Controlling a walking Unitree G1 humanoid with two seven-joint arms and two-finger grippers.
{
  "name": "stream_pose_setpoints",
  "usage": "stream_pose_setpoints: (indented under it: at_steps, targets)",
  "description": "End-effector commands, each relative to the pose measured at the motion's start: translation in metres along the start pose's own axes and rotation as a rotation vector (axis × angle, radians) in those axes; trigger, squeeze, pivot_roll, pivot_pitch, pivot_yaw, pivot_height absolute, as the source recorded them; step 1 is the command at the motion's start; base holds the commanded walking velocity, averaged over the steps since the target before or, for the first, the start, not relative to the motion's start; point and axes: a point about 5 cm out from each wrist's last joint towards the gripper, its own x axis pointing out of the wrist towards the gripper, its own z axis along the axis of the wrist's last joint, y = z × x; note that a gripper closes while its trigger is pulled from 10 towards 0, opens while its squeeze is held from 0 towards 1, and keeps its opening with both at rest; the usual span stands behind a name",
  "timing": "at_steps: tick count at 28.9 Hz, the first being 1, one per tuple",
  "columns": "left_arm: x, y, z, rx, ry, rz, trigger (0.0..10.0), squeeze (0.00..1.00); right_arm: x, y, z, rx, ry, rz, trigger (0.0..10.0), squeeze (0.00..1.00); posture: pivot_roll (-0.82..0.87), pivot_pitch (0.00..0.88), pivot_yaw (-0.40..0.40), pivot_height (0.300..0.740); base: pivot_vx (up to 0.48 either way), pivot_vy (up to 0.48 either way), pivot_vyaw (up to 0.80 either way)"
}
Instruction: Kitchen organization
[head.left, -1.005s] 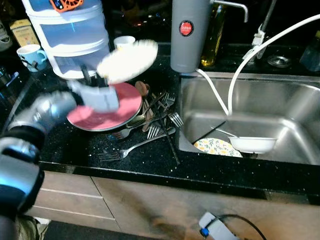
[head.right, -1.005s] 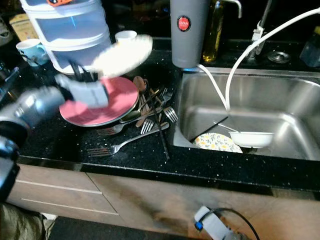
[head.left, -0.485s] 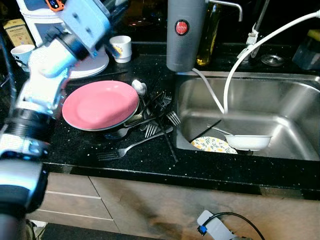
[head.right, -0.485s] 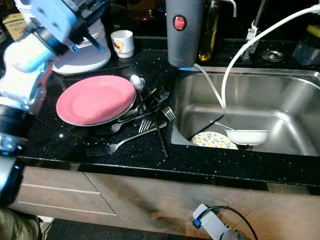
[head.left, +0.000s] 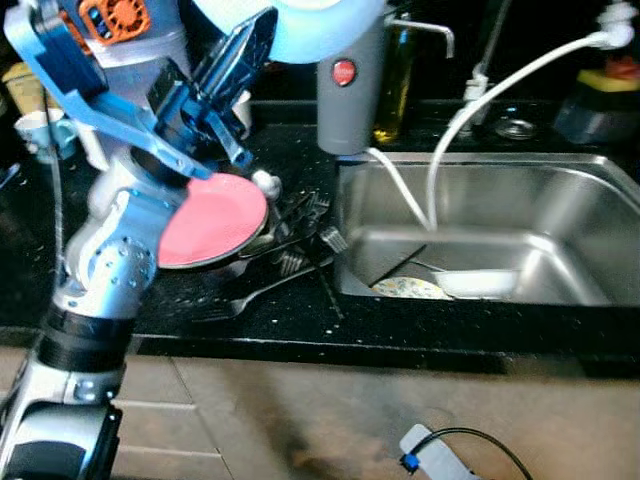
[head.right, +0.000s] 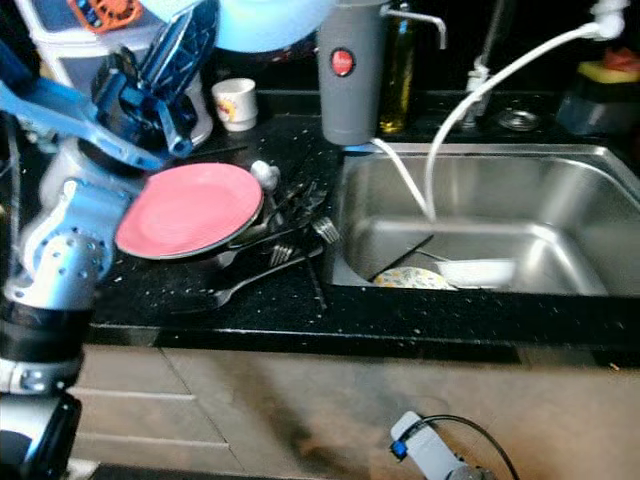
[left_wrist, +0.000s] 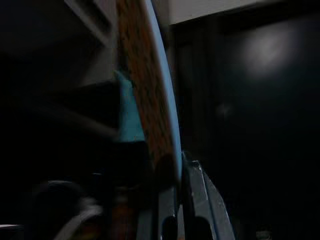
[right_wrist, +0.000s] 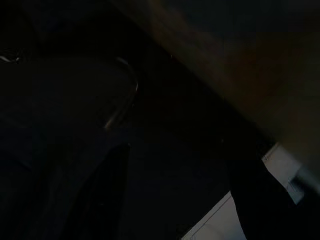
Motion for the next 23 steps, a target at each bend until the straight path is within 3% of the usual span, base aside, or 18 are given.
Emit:
stream_pose_setpoints:
  at_steps: [1, 4, 8, 12, 13, 16, 18, 20, 21, 23]
  targets:
    - [-0.005, -0.001, -0.010, -0.059, 0.035, 0.006, 10.0, 0.00, 0.001, 0.001, 0.000, 0.009, 0.004, 0.000, 10.0, 0.00, -0.01, 0.000, 0.031, 0.740, 0.000, 0.000, -0.80]
    - [-0.012, 0.005, -0.025, -0.086, 0.098, 0.081, 10.0, 0.00, 0.001, 0.002, 0.001, 0.009, 0.005, -0.002, 10.0, 0.00, -0.01, 0.000, 0.037, 0.740, 0.000, 0.000, -0.80]
    - [-0.014, 0.007, -0.028, -0.102, 0.119, 0.124, 10.0, 0.00, 0.001, 0.002, 0.001, 0.009, 0.006, -0.002, 10.0, 0.00, -0.01, 0.000, 0.037, 0.740, 0.000, 0.000, -0.80]
    - [-0.017, 0.010, -0.034, -0.097, 0.165, 0.147, 10.0, 0.00, 0.001, 0.002, 0.001, 0.008, 0.007, -0.002, 10.0, 0.00, -0.01, 0.000, 0.038, 0.740, 0.000, 0.000, -0.80]
    - [-0.021, 0.011, -0.042, -0.075, 0.246, 0.155, 10.0, 0.00, 0.001, 0.003, 0.000, 0.006, 0.008, -0.002, 10.0, 0.00, -0.01, 0.000, 0.040, 0.740, 0.000, 0.000, -0.80]
    - [-0.024, 0.010, -0.048, -0.060, 0.319, 0.140, 10.0, 0.00, 0.001, 0.003, 0.001, 0.005, 0.006, -0.002, 10.0, 0.00, -0.02, 0.000, 0.044, 0.740, 0.000, 0.000, -0.80]
    - [-0.024, 0.010, -0.048, -0.060, 0.319, 0.140, 10.0, 0.00, 0.001, 0.003, 0.001, 0.005, 0.006, -0.002, 10.0, 0.00, -0.02, 0.000, 0.044, 0.740, 0.000, 0.000, -0.79]
    - [-0.031, 0.014, -0.060, 0.029, 0.481, 0.134, 10.0, 0.00, 0.001, 0.004, 0.001, 0.014, -0.001, -0.005, 10.0, 0.00, -0.01, 0.000, 0.046, 0.740, 0.000, 0.000, -0.38]
    - [-0.031, 0.014, -0.060, 0.029, 0.481, 0.134, 10.0, 0.00, 0.001, 0.004, 0.001, 0.014, -0.001, -0.005, 10.0, 0.00, -0.01, 0.000, 0.046, 0.740, 0.000, 0.000, 0.00]
    - [-0.043, 0.022, -0.073, 0.161, 0.692, 0.135, 10.0, 0.00, 0.002, 0.004, 0.001, 0.010, -0.003, -0.009, 10.0, 0.00, -0.01, 0.000, 0.046, 0.740, 0.000, 0.000, 0.00]
